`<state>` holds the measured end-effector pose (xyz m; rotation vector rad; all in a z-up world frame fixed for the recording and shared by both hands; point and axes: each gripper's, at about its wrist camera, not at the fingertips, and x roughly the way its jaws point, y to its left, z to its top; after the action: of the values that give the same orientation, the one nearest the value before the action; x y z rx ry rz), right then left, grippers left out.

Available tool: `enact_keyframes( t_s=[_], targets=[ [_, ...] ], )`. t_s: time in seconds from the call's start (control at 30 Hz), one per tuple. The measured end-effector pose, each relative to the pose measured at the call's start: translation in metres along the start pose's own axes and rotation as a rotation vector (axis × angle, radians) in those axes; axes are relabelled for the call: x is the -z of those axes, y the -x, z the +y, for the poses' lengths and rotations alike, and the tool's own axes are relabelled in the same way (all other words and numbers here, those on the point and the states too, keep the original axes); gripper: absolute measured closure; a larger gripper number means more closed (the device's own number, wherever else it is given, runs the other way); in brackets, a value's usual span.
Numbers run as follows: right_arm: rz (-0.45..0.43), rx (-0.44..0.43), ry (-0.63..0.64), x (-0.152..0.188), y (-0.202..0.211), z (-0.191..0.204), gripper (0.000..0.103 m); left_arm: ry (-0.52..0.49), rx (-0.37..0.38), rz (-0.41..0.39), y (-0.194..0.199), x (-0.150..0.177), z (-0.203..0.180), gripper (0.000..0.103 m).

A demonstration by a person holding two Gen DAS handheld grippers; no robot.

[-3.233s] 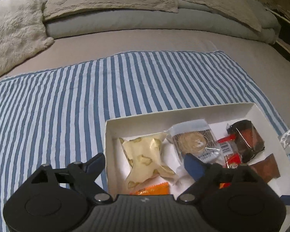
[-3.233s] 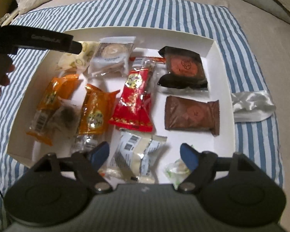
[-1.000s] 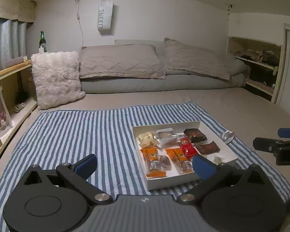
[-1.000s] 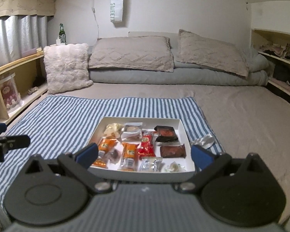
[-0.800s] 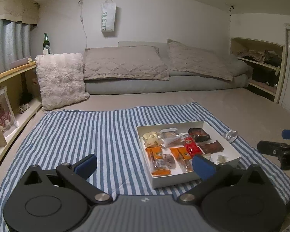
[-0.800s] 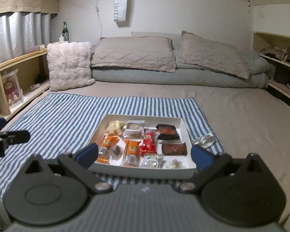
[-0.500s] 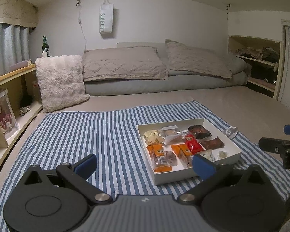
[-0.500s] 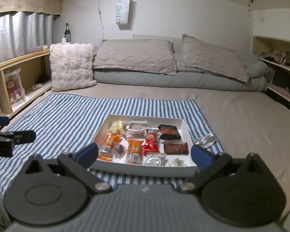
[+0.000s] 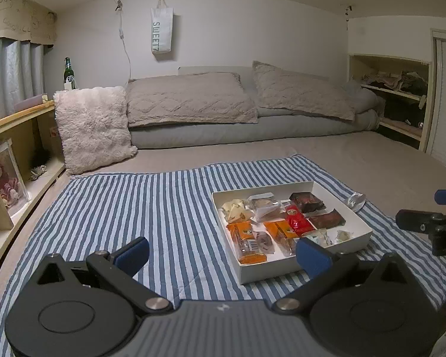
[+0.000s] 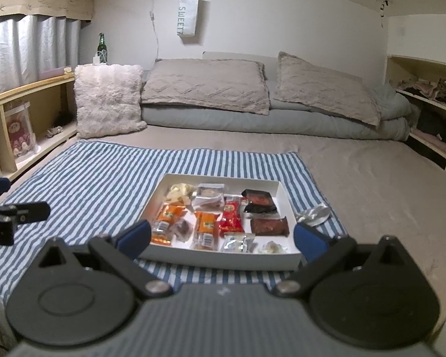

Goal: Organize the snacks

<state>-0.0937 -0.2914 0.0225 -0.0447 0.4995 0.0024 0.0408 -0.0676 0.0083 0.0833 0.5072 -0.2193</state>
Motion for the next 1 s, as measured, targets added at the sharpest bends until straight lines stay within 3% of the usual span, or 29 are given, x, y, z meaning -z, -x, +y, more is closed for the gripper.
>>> enact_keyframes(
  t_s=[1.0],
  targets=[
    [-0.002, 0.001, -0.002, 0.0004, 0.0011, 0.0027, 0.000, -0.001, -0.001, 0.003, 0.0002, 0.0010, 0.0014, 0.000]
  ],
)
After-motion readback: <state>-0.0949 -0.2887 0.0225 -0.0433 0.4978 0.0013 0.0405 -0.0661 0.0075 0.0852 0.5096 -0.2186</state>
